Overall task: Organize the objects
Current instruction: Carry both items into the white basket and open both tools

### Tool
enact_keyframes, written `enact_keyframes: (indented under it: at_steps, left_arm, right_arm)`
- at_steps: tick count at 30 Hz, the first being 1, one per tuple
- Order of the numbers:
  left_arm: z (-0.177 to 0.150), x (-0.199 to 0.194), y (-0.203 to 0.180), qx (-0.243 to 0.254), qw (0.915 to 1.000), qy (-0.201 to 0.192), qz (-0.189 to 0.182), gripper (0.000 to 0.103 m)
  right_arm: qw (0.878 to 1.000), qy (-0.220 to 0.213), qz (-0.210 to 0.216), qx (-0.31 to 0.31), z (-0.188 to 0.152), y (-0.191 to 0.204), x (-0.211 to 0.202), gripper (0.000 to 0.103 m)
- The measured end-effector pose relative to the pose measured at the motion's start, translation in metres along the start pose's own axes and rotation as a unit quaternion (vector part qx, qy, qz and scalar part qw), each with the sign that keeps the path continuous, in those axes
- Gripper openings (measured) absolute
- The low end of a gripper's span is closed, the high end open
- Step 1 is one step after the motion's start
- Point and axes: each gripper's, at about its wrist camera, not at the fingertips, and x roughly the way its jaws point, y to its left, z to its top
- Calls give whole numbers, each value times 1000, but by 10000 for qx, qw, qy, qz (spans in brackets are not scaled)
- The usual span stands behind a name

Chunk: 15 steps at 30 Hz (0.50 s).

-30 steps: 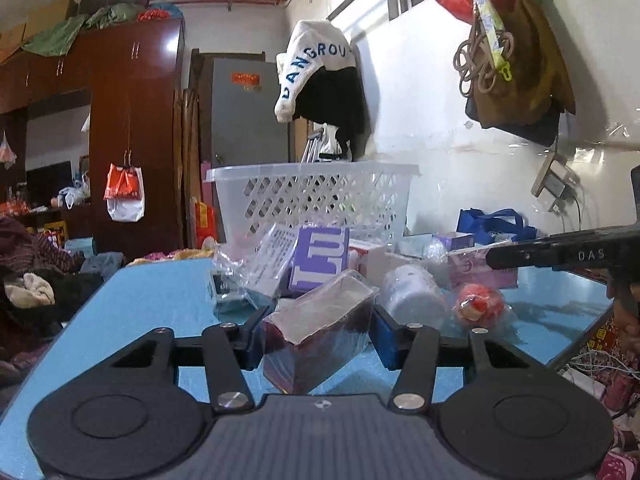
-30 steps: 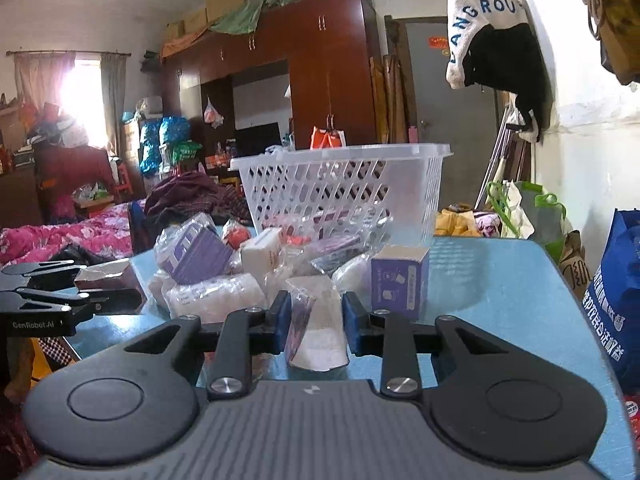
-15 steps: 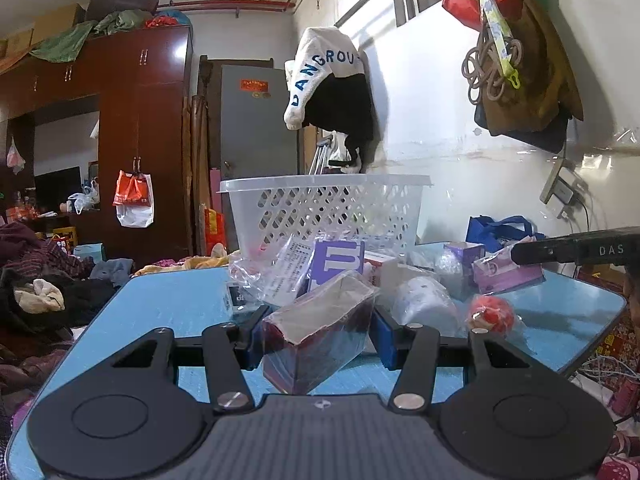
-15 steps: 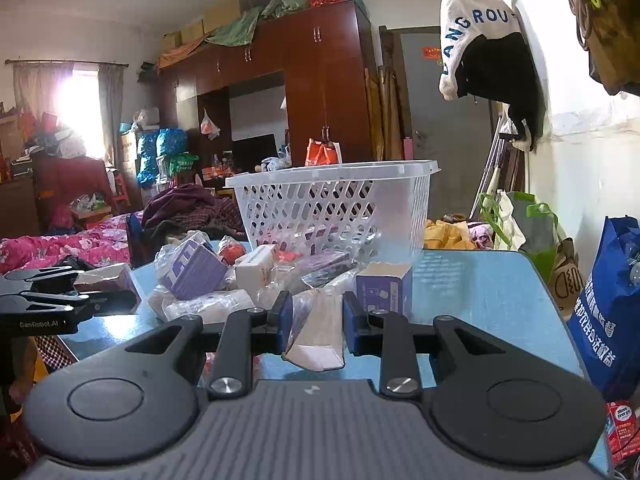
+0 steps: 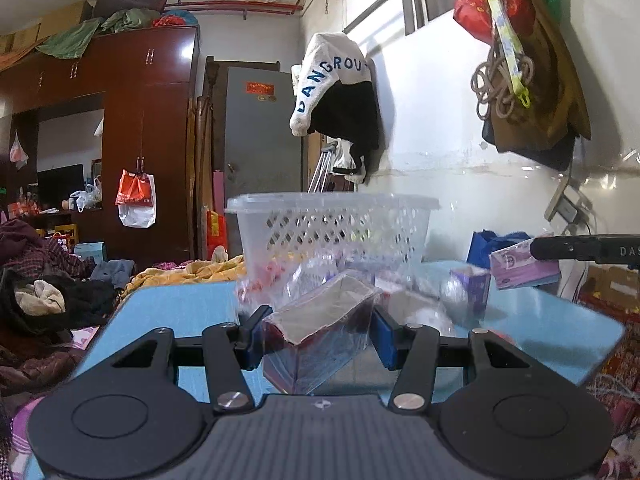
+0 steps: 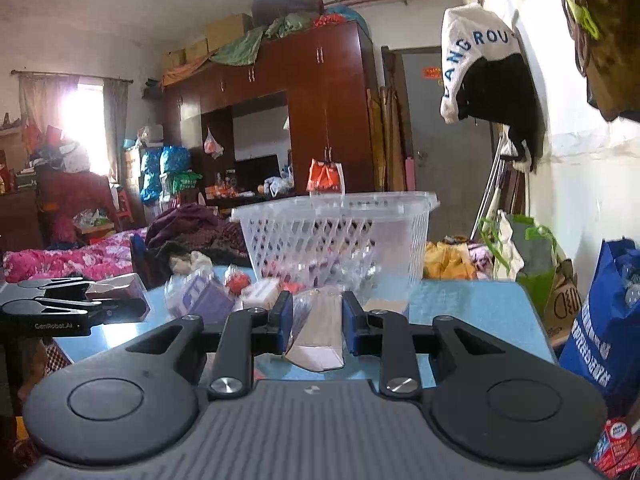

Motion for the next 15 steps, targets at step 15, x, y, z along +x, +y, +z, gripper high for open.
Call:
enact_keyframes:
  at_steps: [15]
  left_arm:
    - [146,120,20,-262,9983,524,-26,56]
  right_arm:
    - [9965,-175,-652,-491,121,-1,99,29]
